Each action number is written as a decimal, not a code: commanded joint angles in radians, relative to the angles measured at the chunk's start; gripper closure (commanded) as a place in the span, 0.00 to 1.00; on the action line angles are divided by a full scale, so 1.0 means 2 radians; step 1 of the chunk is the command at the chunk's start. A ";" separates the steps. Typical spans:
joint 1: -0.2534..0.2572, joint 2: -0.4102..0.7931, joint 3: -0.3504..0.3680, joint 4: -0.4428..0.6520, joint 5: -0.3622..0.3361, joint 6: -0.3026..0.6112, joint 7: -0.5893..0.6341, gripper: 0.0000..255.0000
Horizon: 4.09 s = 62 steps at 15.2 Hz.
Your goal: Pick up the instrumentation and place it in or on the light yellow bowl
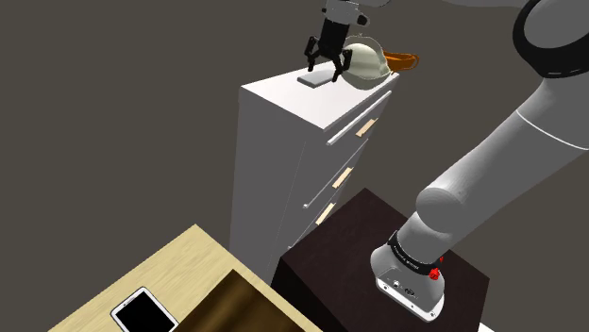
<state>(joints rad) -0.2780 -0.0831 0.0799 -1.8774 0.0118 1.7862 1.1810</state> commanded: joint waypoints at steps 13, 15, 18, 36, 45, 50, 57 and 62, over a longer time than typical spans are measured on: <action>-0.001 0.001 -0.001 -0.001 0.000 0.000 0.000 1.00; -0.001 0.000 -0.001 0.012 0.000 -0.013 0.000 1.00; -0.001 0.001 -0.001 0.034 -0.001 -0.033 0.000 1.00; -0.001 0.030 0.000 0.190 -0.003 -0.161 0.002 1.00; 0.001 0.064 0.001 0.297 -0.006 -0.235 0.004 1.00; -0.025 0.072 -0.022 0.312 -0.005 -0.241 -0.045 1.00; -0.073 0.108 -0.061 0.363 -0.002 -0.256 -0.131 1.00; -0.080 0.095 -0.066 0.315 -0.002 -0.221 -0.143 1.00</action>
<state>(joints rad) -0.4386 0.1138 -0.0527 -1.2273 0.0072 1.3291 0.8952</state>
